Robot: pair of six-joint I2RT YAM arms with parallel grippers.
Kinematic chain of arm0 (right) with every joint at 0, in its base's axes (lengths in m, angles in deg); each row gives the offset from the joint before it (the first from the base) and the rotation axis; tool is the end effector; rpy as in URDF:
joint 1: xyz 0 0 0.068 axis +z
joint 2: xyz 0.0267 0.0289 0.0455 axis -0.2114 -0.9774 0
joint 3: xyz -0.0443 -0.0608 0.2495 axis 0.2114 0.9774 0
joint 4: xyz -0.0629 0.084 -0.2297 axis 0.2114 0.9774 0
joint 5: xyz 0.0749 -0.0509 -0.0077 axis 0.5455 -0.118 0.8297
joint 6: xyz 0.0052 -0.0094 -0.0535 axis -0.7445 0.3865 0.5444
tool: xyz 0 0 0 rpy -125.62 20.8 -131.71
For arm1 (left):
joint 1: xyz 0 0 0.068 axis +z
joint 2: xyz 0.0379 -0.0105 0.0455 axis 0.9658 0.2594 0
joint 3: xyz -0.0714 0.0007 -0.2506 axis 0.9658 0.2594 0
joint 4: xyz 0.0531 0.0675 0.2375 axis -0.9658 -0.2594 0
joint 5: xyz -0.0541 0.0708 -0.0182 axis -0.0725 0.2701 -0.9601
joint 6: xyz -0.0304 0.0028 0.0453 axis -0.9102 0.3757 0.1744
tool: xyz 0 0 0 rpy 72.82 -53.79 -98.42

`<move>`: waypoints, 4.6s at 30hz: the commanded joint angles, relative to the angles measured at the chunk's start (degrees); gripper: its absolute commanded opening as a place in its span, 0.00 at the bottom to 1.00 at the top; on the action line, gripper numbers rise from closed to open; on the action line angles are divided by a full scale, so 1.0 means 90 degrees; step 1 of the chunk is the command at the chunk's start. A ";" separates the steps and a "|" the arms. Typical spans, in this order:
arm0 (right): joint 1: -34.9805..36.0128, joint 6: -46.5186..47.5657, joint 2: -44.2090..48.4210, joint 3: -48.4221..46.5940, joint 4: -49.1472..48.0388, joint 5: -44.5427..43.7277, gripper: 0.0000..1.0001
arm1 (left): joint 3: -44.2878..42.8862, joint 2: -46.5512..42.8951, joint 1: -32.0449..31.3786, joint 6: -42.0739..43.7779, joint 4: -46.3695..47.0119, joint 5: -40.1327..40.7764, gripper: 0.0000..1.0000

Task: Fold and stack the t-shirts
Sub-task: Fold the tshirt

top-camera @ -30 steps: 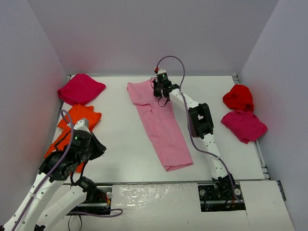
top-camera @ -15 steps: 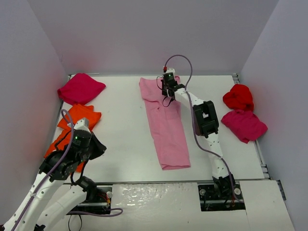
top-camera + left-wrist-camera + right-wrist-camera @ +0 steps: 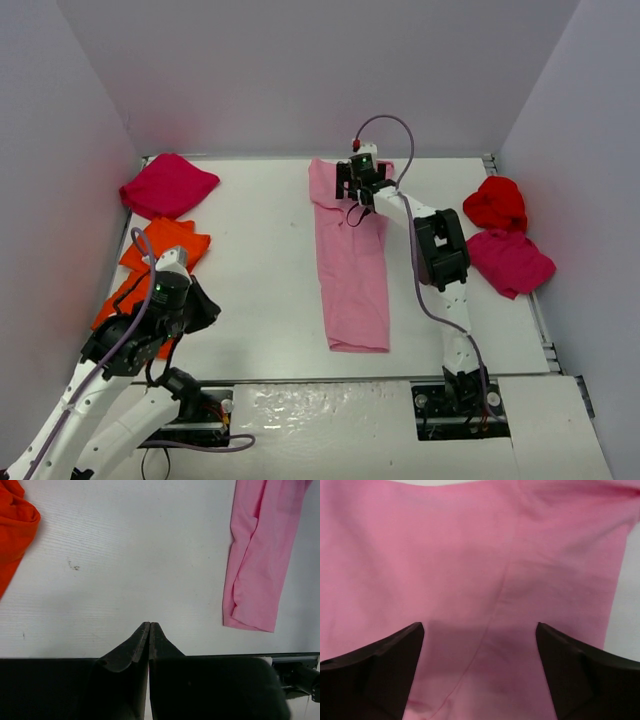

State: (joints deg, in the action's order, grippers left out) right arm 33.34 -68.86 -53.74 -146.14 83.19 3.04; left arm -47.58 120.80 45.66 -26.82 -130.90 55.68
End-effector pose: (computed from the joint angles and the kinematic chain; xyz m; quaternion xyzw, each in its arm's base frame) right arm 0.5022 0.1875 0.1701 -0.0189 0.8401 0.0867 0.5352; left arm 0.0984 -0.0521 0.3045 -0.1703 0.8910 -0.2385 0.3467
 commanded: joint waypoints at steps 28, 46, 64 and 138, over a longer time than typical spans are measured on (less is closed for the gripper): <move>0.0396 -0.4775 1.0057 0.7540 0.3106 0.2697 0.67 | 0.1842 0.2147 -0.0469 -0.1776 0.5730 -0.3954 0.77; 0.0455 -0.5059 1.1287 0.9767 0.3228 0.2563 0.70 | 0.0798 0.6279 -0.1906 -0.1969 0.8385 -0.4264 0.76; 0.0455 -0.4332 0.8918 0.9534 0.1658 0.3147 0.72 | 0.0583 0.6329 -0.1920 -0.2052 0.7799 -0.4150 0.76; 0.0572 -0.3946 0.9068 0.8863 0.2940 0.3499 0.64 | 0.2538 0.7420 -0.3209 -0.5908 1.2814 -0.3197 0.68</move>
State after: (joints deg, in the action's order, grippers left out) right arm 38.14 -104.60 28.26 -65.29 109.39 33.86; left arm -25.89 190.26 17.58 -77.23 -15.65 26.65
